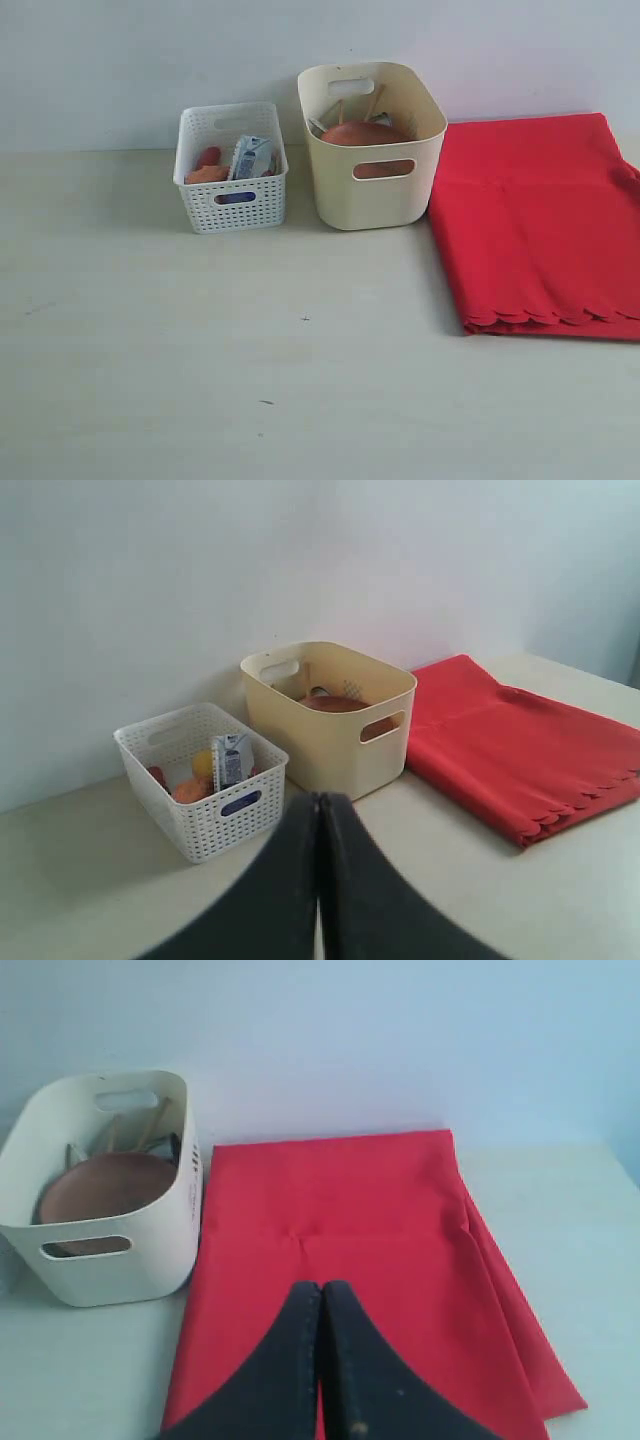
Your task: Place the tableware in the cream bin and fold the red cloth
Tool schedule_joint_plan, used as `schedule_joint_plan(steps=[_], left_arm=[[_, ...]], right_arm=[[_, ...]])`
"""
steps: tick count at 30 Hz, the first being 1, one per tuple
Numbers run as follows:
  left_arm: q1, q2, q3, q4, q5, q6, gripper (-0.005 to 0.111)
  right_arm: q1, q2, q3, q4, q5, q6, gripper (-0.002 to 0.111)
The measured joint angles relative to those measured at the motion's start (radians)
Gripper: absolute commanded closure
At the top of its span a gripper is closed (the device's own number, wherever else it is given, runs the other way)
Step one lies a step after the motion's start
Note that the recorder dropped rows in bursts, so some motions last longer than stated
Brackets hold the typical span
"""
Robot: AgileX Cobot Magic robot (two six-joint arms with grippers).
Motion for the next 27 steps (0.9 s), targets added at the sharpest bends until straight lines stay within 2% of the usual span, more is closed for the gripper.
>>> schedule_joint_plan(steps=[9,15,17,22,25,27], left_arm=[[0.000,0.000,0.000,0.000,0.000,0.000,0.107],[0.000,0.000,0.000,0.000,0.000,0.000,0.107],[0.003,-0.008,0.000,0.000,0.000,0.000,0.107],[0.132,-0.121,0.025,0.003,-0.007,0.000,0.107],[0.221,-0.211,0.092,0.005,-0.004,0.000,0.107],[0.251,-0.229,0.117,0.005,0.000,0.000,0.107]], right_arm=[[0.146,-0.219,0.168,0.016,-0.050,-0.060,0.108],[0.169,-0.374,0.265,0.018,-0.043,-0.063,0.108],[0.169,-0.441,0.267,0.018,0.036,-0.021,0.108],[0.169,-0.488,0.267,0.020,0.082,-0.004,0.108],[0.169,-0.491,0.267,0.021,0.091,0.009,0.108],[0.169,-0.491,0.267,0.021,0.091,0.009,0.108]])
